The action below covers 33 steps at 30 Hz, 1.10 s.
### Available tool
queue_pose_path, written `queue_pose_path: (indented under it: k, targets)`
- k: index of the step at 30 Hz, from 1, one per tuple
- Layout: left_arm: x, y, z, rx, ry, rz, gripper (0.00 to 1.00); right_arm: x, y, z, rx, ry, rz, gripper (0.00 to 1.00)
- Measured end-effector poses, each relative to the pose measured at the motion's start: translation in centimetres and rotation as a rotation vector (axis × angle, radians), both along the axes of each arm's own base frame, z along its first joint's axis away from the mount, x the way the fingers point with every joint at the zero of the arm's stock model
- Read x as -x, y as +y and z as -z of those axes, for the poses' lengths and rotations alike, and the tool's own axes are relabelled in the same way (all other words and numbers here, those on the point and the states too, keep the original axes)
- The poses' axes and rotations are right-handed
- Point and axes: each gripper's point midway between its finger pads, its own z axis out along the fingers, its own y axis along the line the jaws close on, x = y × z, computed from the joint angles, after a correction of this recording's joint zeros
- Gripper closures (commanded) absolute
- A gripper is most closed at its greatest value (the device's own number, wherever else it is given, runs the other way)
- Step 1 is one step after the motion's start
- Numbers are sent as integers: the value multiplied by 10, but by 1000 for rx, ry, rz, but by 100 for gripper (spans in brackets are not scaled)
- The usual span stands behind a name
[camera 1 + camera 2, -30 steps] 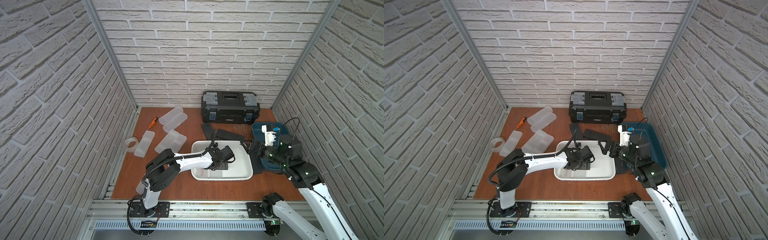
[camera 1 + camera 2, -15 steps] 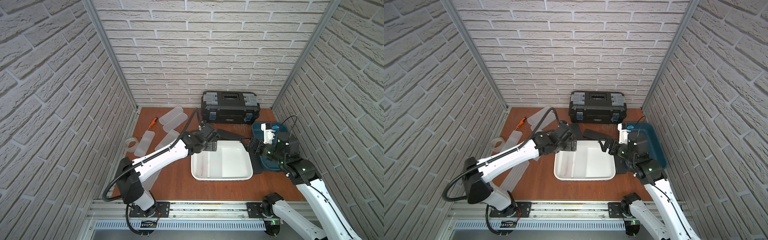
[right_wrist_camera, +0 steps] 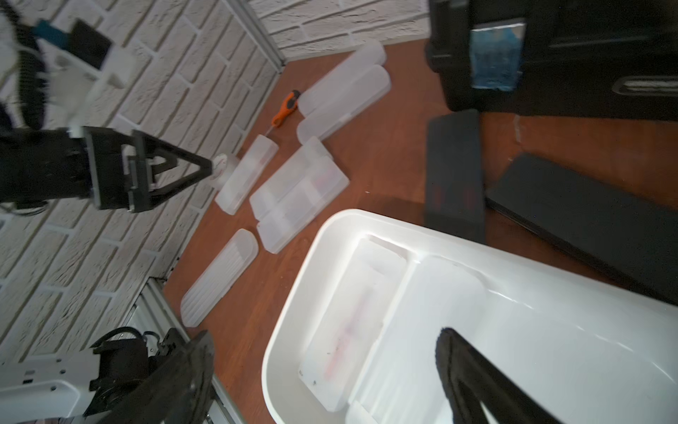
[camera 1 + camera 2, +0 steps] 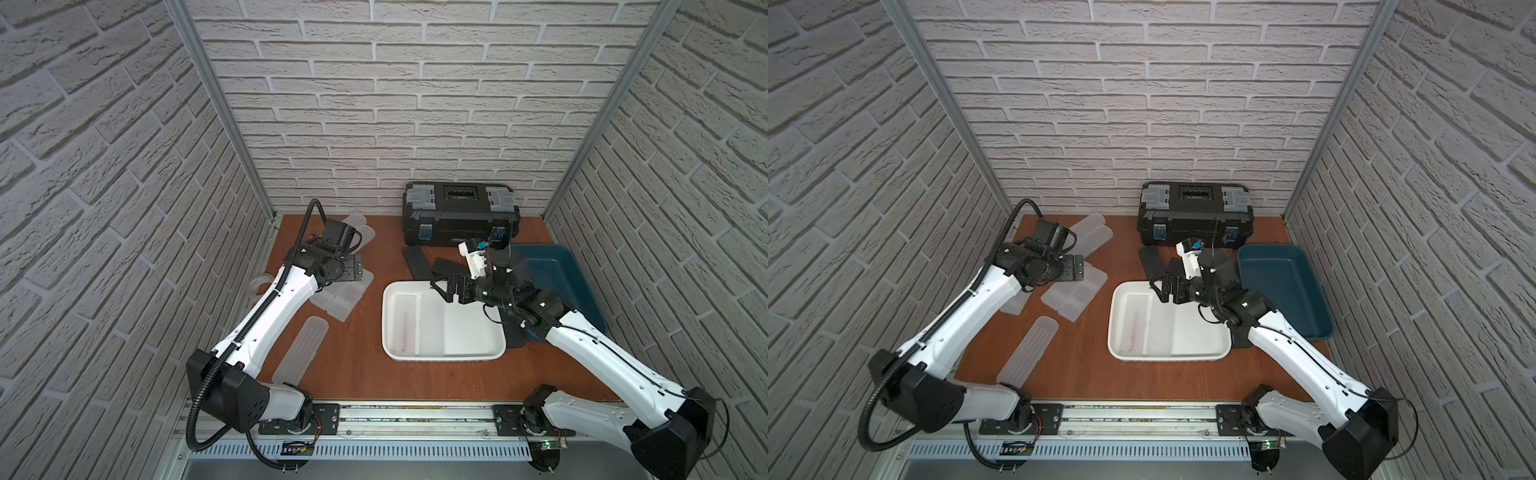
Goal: Place the pencil cases by color into the storage box
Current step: Adjust the pencil case at the center of the board.
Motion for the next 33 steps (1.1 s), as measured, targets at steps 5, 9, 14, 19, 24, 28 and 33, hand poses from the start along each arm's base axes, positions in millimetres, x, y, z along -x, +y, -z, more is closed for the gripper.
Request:
queue_pose_path:
  k: [5, 9, 14, 19, 24, 28, 33]
  targets:
    - [5, 19, 36, -52, 111, 16, 2, 5, 18, 17, -29, -47, -92, 6]
    - [21, 33, 65, -59, 187, 8, 2, 9, 20, 37, -19, -60, -116, 6]
    - [46, 54, 84, -47, 205, 20, 2, 12, 20, 56, -10, -77, -127, 5]
    - [59, 59, 85, -37, 174, 83, 2, 10, 22, 56, -15, -112, -133, 5]
    - [51, 52, 77, 80, 124, 68, 2, 9, 22, 51, -20, -136, -132, 5]
    - [49, 50, 77, 165, 117, -21, 2, 10, 22, 49, -22, -142, -132, 5]
    - [69, 50, 100, 263, 167, -193, 2, 10, 22, 46, -25, -152, -128, 5]
